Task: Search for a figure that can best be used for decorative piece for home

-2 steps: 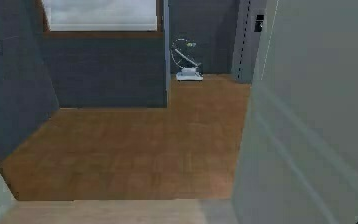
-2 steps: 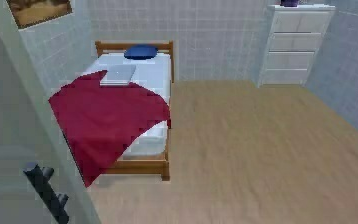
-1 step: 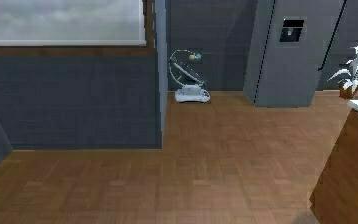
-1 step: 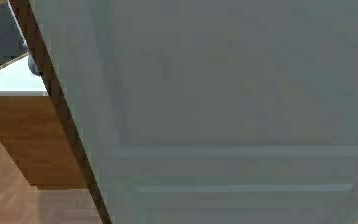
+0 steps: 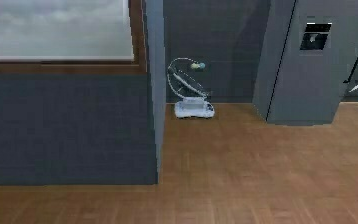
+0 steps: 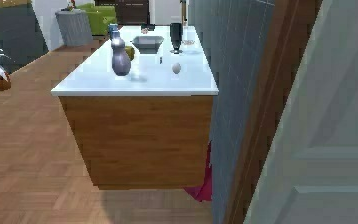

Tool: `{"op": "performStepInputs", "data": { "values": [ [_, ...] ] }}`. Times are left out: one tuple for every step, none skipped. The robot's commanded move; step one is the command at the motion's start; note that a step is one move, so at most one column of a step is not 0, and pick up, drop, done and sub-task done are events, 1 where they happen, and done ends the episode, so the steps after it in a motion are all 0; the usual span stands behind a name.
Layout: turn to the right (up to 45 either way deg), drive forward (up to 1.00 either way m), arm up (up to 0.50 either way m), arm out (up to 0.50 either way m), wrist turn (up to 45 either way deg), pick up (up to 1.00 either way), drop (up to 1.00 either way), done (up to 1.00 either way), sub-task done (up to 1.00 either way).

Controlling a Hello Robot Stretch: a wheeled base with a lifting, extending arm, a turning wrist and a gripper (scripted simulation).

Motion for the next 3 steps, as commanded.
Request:
{"op": "performStepInputs", "data": {
  "values": [
    [30.0, 0.0, 0.0, 0.0, 0.0, 0.0, 0.0, 0.0, 0.0],
    [0.0, 1.0, 0.0, 0.0, 0.0, 0.0, 0.0, 0.0, 0.0],
    [0.0, 0.4, 0.0, 0.0, 0.0, 0.0, 0.0, 0.0, 0.0]
  ]
}}
